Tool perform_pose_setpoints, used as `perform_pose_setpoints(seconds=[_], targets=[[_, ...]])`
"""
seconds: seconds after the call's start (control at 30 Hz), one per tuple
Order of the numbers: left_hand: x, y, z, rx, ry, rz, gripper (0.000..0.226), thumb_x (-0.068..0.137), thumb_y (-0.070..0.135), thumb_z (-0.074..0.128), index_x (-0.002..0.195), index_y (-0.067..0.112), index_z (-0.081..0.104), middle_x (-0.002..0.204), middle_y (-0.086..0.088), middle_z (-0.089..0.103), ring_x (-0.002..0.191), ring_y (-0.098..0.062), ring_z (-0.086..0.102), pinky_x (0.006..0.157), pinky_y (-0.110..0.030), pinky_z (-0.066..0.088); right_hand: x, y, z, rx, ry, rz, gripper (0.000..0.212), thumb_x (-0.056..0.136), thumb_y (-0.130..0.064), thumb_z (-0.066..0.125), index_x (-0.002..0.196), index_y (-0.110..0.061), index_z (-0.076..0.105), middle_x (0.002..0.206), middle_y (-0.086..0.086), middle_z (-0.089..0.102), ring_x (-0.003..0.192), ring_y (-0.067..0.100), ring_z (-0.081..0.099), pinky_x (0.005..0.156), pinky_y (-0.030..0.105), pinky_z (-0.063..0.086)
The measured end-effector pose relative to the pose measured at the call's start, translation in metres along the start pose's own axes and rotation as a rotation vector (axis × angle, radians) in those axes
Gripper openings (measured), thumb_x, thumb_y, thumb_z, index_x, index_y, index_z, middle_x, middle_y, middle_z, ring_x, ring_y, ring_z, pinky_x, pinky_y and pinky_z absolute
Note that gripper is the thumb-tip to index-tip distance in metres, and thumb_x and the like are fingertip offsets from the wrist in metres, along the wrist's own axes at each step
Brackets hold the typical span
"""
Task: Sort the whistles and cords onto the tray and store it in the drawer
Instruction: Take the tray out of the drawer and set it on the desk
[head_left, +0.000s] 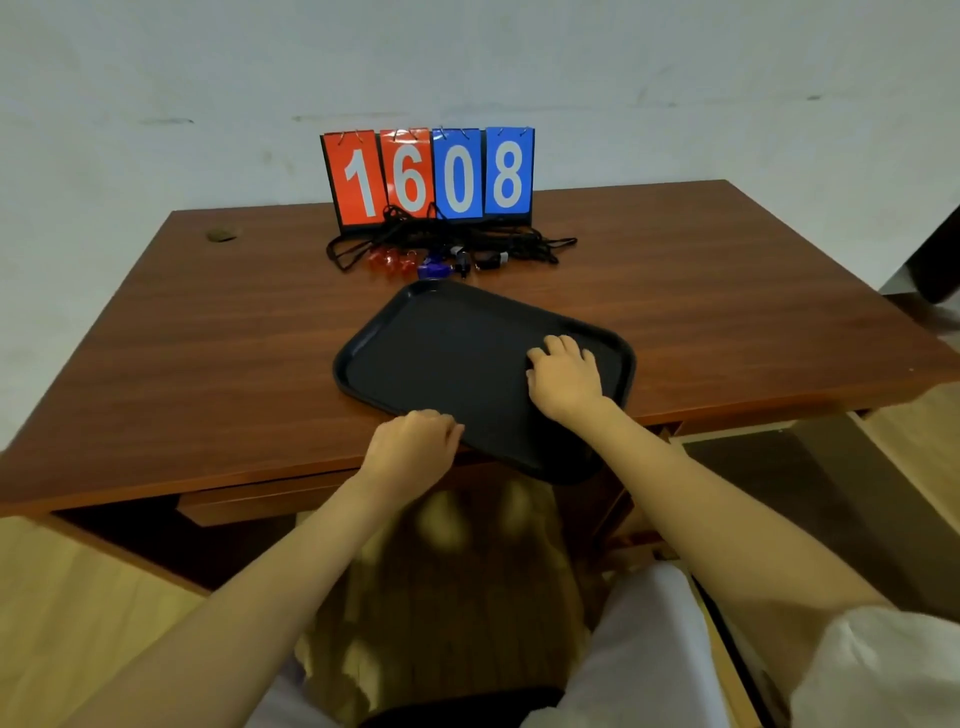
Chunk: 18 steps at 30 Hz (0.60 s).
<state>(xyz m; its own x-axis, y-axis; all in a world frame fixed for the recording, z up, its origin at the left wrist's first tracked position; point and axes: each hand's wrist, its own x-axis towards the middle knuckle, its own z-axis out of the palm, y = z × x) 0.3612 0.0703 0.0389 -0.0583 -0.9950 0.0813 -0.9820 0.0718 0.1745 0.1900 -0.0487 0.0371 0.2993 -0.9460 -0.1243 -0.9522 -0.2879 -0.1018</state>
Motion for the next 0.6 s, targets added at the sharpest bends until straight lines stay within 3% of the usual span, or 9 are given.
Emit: perform_pose_setpoints(seconds=[0.1,0.2,0.3,0.4,0.47,0.53,0.6], targets=[[0.016,-0.006,-0.007,0.166,0.069,0.152,0.033,0.098,0.034,0.043,0.105,0.016,0.069,0.100,-0.001,0.059,0.093,-0.018,0.054,0.069,-0.025,0.038,-0.013,-0.005,0.003,-0.034,-0.016,0.061,0.040,0.102,-0.027,0.032,0.139,-0.013,0.040,0.144,0.012,0.038,0.133,0.034,0.033,0.108,0.050,0.030],[0.037,-0.034,-0.006,0.193,-0.032,0.018,0.038,0.097,0.032,0.044,0.128,0.016,0.056,0.126,-0.008,0.052,0.120,-0.028,0.045,0.097,-0.039,0.037,-0.020,-0.001,0.003,-0.040,-0.049,0.126,0.043,0.103,-0.032,0.030,0.140,-0.012,0.036,0.143,0.013,0.037,0.130,0.037,0.036,0.101,0.052,0.036],[0.044,-0.058,-0.007,0.124,-0.159,-0.146,0.046,0.100,0.037,0.034,0.142,0.020,0.040,0.146,-0.009,0.039,0.135,-0.031,0.035,0.108,-0.045,0.032,-0.022,0.005,0.005,-0.003,-0.081,0.133,0.048,0.102,-0.036,0.027,0.146,-0.016,0.027,0.149,0.011,0.031,0.132,0.037,0.033,0.098,0.052,0.040],[0.037,-0.053,-0.005,0.140,-0.206,-0.205,0.049,0.101,0.041,0.027,0.144,0.019,0.035,0.147,-0.011,0.037,0.133,-0.034,0.038,0.101,-0.045,0.040,-0.011,0.009,0.002,0.031,-0.128,0.109,0.049,0.103,-0.037,0.026,0.149,-0.020,0.022,0.155,0.008,0.021,0.139,0.038,0.024,0.105,0.056,0.035],[0.028,-0.035,-0.006,0.234,-0.219,-0.235,0.049,0.101,0.042,0.028,0.138,0.012,0.040,0.136,-0.014,0.045,0.119,-0.036,0.048,0.084,-0.040,0.047,0.001,0.012,-0.001,0.075,-0.158,0.064,0.050,0.104,-0.035,0.023,0.151,-0.023,0.017,0.160,0.004,0.011,0.146,0.035,0.010,0.114,0.058,0.021],[0.022,-0.021,-0.005,0.300,-0.209,-0.234,0.046,0.100,0.041,0.030,0.131,0.009,0.044,0.129,-0.015,0.046,0.113,-0.034,0.051,0.073,-0.036,0.045,0.012,0.016,-0.001,0.107,-0.152,0.018,0.049,0.105,-0.034,0.021,0.152,-0.026,0.014,0.162,0.001,0.005,0.149,0.030,0.002,0.118,0.055,0.010],[0.024,-0.022,-0.005,0.269,-0.174,-0.243,0.043,0.100,0.038,0.033,0.132,0.010,0.041,0.134,-0.015,0.043,0.120,-0.033,0.046,0.082,-0.038,0.046,0.018,0.015,0.001,0.111,-0.101,0.006,0.048,0.105,-0.031,0.023,0.152,-0.024,0.020,0.161,0.004,0.011,0.149,0.029,0.003,0.119,0.053,0.010]])
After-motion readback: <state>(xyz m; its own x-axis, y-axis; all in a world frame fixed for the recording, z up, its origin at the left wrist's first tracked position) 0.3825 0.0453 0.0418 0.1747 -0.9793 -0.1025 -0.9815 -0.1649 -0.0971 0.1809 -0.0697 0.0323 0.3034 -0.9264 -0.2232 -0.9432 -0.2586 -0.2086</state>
